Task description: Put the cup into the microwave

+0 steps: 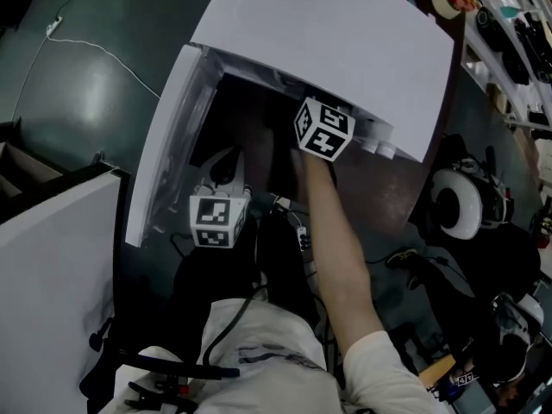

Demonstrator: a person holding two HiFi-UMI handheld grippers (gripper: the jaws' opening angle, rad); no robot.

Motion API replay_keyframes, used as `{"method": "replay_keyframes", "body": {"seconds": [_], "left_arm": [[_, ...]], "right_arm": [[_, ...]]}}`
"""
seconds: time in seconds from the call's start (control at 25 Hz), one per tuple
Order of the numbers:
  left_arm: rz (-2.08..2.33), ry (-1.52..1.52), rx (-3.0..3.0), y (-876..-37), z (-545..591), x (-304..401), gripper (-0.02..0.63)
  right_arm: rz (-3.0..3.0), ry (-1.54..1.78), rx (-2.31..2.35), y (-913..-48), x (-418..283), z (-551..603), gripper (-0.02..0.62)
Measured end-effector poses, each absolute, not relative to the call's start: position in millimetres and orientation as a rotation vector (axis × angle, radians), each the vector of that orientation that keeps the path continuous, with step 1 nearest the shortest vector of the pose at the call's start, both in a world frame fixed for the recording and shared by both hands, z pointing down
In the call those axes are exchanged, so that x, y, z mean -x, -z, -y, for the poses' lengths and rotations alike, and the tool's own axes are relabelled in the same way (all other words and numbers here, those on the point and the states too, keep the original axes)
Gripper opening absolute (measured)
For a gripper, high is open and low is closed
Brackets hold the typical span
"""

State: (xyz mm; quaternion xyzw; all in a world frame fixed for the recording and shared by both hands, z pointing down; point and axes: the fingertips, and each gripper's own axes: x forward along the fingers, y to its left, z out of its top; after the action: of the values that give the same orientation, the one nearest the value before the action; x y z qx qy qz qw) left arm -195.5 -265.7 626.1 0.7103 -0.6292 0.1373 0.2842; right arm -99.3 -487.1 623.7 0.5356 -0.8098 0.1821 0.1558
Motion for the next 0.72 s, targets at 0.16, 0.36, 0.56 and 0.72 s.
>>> {"method": "replay_keyframes", "body": {"seconds": [0.16,0.36,0.56,0.72], "left_arm": [[1.680,-0.380,-1.890,-627.8,258.3,196.5,-0.003],[1.676,-0.395,-1.876,-633.9,250.1,197.7,-0.002],[1.674,-0.399,-1.879,-639.3,245.5,195.6,-0.002],[1.660,-0.398,-1.872,-640.5,242.5,192.7,-0.003]], "right_arm": [[2.313,-0.530,-1.603,-625.8,99.8,500.6,0.041],[2.300,-0.519,-1.635,-630.6,103.5,511.8,0.041],[2.270,-0.470,-1.688,-628.1,96.7,516.5,0.041],[2.267,-0.414,-1.675,-628.8,97.0,514.9,0.046]]}}
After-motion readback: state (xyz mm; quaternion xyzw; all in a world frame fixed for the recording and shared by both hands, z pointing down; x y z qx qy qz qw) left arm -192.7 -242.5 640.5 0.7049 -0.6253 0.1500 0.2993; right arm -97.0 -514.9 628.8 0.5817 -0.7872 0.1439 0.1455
